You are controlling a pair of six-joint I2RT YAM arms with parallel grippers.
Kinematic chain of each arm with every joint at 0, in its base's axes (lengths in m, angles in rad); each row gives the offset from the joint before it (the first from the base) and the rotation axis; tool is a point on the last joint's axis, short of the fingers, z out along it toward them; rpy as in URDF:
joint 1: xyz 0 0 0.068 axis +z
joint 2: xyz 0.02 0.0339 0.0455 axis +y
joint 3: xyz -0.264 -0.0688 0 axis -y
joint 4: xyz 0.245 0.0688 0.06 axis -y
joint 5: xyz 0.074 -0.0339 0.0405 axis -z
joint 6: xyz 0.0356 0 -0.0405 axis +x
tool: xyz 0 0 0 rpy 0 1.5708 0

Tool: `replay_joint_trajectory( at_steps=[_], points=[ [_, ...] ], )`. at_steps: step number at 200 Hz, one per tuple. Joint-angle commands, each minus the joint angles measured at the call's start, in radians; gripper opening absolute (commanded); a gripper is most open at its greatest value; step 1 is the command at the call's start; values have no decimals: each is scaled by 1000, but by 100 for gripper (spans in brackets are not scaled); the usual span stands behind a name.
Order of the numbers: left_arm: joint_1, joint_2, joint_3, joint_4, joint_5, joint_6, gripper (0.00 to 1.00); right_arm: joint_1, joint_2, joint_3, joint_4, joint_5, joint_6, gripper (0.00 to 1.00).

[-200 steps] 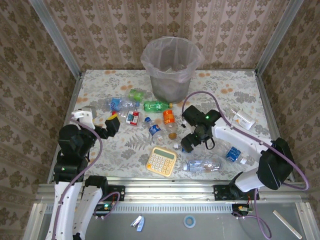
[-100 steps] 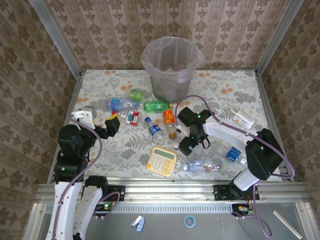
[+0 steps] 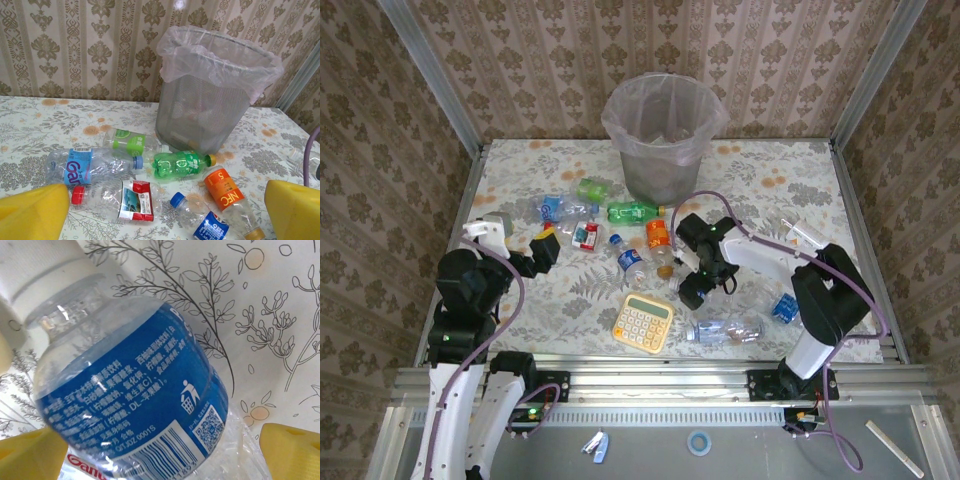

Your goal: Throw the plastic bottles in the bin

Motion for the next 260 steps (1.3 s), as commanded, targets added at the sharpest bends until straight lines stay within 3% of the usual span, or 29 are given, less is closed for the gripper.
replay_joint_trajectory(
  at_steps=[1,165,205,260],
  points=[
    [6,-9,1,13,8,-13,100,-26,32,18,8,14,9,98],
    [7,-14,0,6,-1,-9,100,-143,108,80,50,1,166,68],
    [7,-14,0,6,0,-7,100,-155,67,82,45,16,186,58],
    [6,-17,0,6,1,-5,100,-169,-47,79,50,27,209,58]
  ],
)
